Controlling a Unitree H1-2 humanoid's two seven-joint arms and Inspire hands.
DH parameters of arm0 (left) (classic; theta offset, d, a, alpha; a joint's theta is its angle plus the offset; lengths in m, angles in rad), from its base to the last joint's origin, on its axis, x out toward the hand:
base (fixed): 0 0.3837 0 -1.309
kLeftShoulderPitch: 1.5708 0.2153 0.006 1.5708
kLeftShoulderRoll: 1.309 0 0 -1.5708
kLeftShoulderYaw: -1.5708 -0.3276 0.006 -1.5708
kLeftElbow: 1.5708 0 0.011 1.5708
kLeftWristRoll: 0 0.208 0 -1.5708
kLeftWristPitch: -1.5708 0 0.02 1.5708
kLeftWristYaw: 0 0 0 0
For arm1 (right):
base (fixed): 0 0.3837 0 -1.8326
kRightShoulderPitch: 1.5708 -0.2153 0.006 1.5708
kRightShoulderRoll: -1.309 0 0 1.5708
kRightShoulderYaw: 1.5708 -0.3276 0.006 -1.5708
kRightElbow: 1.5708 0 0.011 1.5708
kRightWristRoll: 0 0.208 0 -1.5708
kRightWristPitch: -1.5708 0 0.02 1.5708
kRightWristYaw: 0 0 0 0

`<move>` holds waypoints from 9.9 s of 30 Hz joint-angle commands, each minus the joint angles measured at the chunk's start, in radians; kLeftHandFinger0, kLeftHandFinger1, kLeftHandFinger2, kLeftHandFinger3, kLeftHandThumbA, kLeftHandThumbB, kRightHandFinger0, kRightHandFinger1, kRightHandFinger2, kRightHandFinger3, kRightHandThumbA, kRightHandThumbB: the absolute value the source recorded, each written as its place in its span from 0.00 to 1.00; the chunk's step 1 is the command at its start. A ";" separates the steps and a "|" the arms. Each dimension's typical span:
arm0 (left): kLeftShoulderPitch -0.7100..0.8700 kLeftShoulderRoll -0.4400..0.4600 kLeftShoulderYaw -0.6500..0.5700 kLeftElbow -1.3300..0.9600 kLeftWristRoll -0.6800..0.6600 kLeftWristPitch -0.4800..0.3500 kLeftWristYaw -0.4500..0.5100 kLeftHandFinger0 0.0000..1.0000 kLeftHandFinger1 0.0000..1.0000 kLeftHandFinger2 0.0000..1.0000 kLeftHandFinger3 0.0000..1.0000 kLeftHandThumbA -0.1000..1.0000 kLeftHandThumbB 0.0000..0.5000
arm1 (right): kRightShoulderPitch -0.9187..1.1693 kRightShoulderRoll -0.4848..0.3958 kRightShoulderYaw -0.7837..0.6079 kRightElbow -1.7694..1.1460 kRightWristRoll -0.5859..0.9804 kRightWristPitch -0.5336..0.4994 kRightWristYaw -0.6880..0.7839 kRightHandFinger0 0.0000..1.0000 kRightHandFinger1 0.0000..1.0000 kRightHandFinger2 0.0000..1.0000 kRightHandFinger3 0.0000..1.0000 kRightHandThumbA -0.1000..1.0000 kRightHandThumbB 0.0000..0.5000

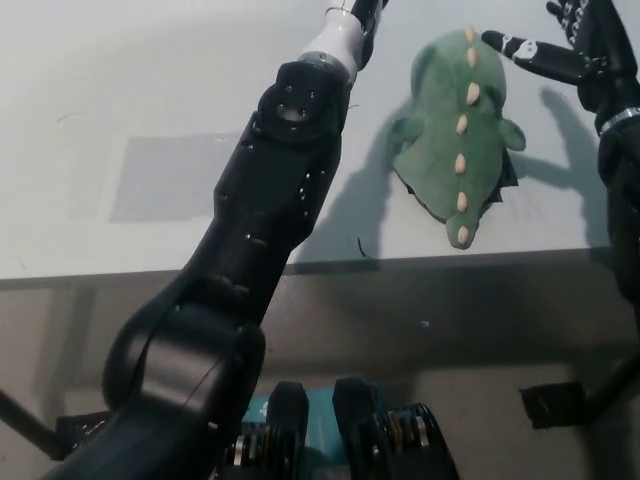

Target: Use both hands to pick up a dinasour on the right side and move it to the left side

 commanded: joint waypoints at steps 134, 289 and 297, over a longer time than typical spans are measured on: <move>0.012 -0.110 -0.039 0.301 0.022 0.014 -0.004 1.00 1.00 1.00 1.00 1.00 0.71 | -0.073 0.134 0.031 0.509 0.004 -0.375 -0.056 1.00 1.00 1.00 1.00 1.00 0.00; 0.632 0.225 0.145 -0.528 -0.158 0.013 -0.029 1.00 1.00 1.00 1.00 1.00 0.56 | -0.039 0.330 0.139 0.320 -0.028 -0.300 -0.053 1.00 1.00 1.00 1.00 1.00 0.07; 0.705 0.307 0.113 -0.671 -0.127 0.085 -0.052 1.00 1.00 1.00 1.00 1.00 0.49 | 0.080 0.221 0.146 0.161 -0.029 -0.355 0.018 1.00 1.00 1.00 1.00 1.00 0.03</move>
